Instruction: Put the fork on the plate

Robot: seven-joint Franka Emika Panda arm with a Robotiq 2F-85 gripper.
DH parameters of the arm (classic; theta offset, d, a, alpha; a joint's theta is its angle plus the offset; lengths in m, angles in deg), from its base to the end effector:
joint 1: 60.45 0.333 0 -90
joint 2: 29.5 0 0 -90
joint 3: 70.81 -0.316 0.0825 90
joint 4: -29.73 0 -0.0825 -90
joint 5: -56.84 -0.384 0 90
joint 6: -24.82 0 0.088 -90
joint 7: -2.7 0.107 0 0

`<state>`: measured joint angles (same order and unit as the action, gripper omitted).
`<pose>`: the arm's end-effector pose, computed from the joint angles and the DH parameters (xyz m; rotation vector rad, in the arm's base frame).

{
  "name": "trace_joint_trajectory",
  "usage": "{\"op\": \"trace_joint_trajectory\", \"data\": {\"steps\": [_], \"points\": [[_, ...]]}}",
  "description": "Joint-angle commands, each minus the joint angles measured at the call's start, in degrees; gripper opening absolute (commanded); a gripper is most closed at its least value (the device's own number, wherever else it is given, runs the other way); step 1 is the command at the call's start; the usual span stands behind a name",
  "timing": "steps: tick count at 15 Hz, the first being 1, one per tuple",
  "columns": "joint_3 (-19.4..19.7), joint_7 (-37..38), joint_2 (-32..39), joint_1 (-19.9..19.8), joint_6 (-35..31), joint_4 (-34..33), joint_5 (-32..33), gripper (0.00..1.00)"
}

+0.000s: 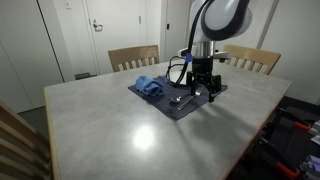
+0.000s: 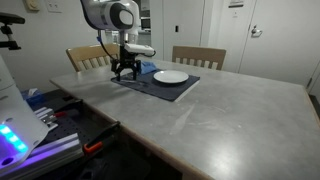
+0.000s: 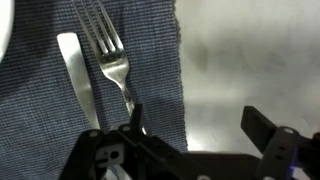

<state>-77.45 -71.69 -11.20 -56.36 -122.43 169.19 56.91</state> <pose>0.4578 0.0903 0.1627 -2.2174 -2.0332 0.2036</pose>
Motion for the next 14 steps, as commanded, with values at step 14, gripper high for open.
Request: {"op": "trace_joint_trajectory", "data": {"steps": [14], "points": [[-1.3,5.2,4.8,-0.7,-2.6,-3.9,3.3,1.00]]}}
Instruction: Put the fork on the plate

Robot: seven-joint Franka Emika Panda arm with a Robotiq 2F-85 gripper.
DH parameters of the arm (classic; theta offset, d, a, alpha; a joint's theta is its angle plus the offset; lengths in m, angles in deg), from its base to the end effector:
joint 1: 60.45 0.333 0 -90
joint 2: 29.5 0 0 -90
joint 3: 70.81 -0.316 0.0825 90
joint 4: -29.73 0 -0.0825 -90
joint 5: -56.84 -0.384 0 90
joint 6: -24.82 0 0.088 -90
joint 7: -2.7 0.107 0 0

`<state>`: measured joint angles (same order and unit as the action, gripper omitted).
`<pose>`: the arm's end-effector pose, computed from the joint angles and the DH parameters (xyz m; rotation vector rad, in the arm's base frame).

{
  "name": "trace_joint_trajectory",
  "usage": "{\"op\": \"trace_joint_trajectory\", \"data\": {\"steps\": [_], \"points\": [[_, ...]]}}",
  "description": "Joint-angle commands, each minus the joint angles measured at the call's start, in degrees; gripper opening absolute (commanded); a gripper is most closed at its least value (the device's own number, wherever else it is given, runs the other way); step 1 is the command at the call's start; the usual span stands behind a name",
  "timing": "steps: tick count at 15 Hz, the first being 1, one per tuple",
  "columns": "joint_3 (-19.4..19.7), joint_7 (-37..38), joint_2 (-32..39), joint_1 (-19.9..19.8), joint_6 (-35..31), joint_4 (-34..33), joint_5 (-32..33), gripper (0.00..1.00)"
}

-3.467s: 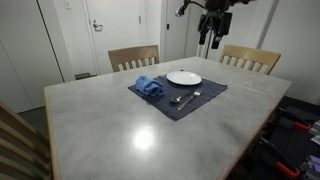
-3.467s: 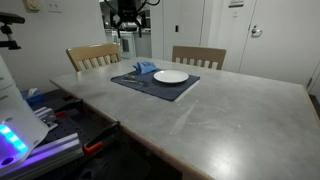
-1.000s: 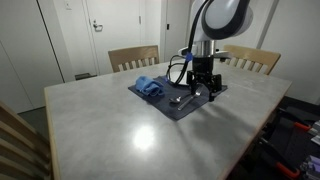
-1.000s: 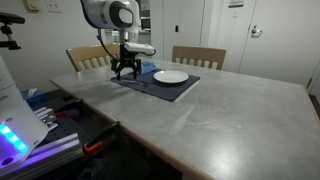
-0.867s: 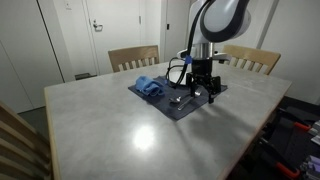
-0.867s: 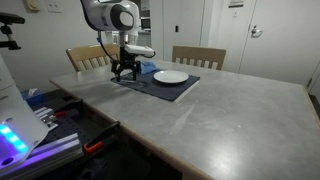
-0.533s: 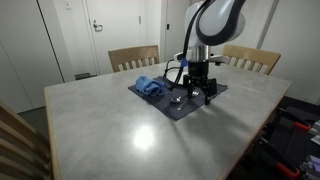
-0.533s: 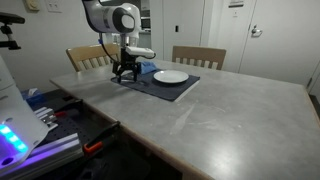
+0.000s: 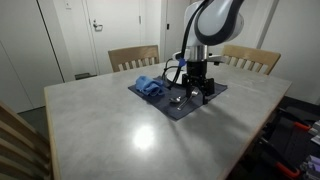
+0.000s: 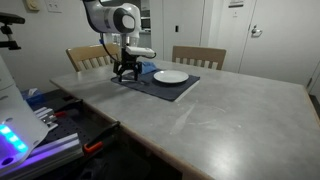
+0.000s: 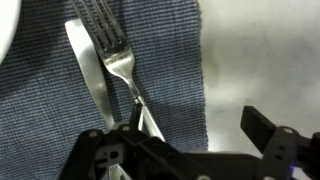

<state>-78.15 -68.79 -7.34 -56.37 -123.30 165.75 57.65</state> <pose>0.4730 0.1002 0.1496 -2.2504 -2.0028 0.1930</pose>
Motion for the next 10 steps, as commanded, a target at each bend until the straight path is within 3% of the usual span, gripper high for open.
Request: {"op": "trace_joint_trajectory", "data": {"steps": [1,10], "points": [[-0.6,2.7,1.1,-0.7,-1.8,-0.7,2.9,1.00],[-1.9,2.7,5.3,-1.1,-0.9,-4.7,4.0,1.00]]}}
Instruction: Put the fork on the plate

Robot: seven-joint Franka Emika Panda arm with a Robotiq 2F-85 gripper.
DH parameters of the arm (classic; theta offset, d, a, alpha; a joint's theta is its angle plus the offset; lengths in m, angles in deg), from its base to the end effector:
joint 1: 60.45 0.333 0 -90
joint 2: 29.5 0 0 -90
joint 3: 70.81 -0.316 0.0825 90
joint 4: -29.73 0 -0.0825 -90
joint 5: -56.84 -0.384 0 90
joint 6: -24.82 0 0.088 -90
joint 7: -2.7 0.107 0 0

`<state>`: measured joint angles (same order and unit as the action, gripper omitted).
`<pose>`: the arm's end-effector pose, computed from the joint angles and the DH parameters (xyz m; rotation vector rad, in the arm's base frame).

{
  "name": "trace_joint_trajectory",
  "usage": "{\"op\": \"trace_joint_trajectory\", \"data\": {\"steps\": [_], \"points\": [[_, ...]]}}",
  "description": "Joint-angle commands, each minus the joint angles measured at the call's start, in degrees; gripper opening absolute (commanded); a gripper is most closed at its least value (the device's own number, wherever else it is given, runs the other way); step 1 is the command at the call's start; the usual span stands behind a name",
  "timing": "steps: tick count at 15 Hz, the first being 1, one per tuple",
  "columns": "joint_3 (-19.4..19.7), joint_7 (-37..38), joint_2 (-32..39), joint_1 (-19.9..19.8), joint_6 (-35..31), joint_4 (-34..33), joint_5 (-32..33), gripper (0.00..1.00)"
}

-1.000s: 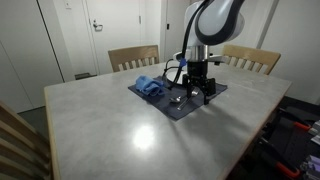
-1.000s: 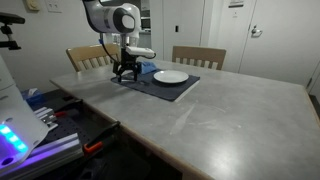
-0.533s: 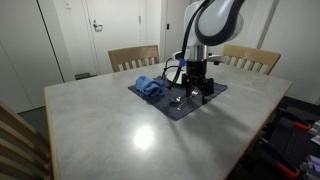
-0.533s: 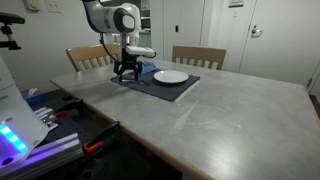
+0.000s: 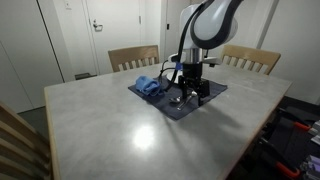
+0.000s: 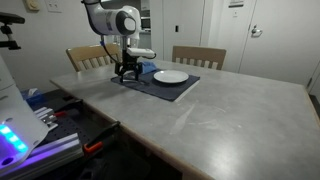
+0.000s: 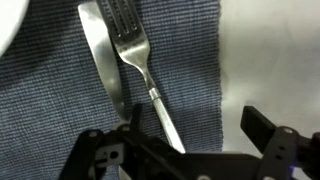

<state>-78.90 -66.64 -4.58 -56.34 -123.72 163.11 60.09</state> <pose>0.4835 0.1108 0.1404 -2.2490 -2.0248 0.1941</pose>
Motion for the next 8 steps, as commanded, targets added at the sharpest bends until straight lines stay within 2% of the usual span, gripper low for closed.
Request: {"op": "trace_joint_trajectory", "data": {"steps": [1,2,4,6,8], "points": [[-1.3,0.6,3.0,-1.2,-0.5,-2.3,1.6,1.00],[-1.3,0.7,2.8,-1.3,-0.5,-2.4,1.6,0.97],[-1.2,0.8,2.7,-1.4,-0.8,-2.2,1.5,0.72],[-1.2,0.8,2.5,-1.6,-0.8,-2.3,1.4,0.64],[-1.2,0.8,2.4,-1.8,-0.8,-2.5,1.3,0.49]]}}
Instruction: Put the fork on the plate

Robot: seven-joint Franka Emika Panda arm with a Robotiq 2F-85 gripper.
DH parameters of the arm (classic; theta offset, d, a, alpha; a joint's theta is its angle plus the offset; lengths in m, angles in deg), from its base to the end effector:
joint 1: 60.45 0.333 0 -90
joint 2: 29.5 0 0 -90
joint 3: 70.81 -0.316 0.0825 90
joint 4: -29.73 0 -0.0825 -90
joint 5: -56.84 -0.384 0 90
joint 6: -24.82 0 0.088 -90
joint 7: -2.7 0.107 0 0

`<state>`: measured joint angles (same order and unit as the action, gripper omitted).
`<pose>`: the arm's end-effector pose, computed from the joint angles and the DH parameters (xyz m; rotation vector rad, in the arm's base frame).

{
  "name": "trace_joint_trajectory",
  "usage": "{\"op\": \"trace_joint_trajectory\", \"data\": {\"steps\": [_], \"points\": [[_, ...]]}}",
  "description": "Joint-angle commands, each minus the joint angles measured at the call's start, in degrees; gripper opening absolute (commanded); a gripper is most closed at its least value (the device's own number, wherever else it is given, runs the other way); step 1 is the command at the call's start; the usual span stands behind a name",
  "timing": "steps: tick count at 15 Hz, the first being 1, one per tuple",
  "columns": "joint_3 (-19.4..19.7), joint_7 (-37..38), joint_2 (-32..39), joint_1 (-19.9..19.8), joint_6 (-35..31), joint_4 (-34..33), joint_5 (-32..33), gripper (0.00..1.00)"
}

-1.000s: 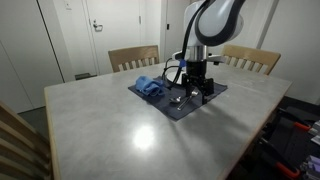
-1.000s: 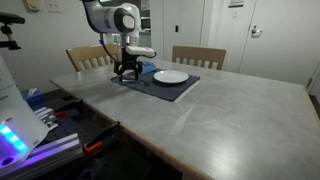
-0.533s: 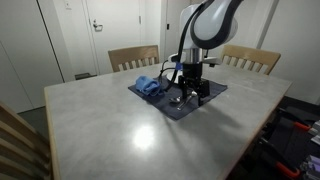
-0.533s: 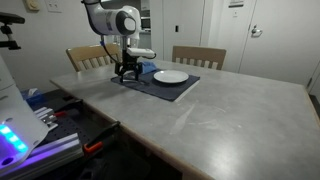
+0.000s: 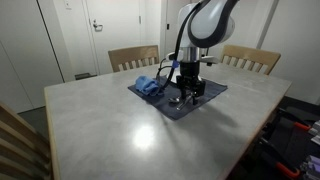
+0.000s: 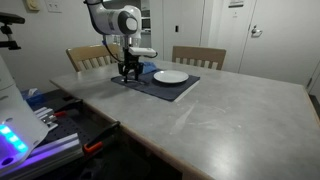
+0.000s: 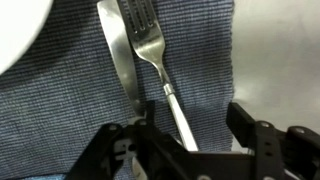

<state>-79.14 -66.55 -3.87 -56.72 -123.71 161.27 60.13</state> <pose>0.4955 0.1118 0.1438 -2.2609 -2.0249 0.1660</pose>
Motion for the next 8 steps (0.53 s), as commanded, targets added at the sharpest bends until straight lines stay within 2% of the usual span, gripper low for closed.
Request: {"op": "trace_joint_trajectory", "data": {"steps": [1,6,8], "points": [[-0.9,0.8,1.6,-1.4,-0.9,-0.7,1.3,0.41],[-1.0,0.7,1.1,-1.8,-1.3,-0.4,1.2,0.05],[-0.9,1.0,0.6,-1.6,-1.3,0.0,1.4,0.00]]}}
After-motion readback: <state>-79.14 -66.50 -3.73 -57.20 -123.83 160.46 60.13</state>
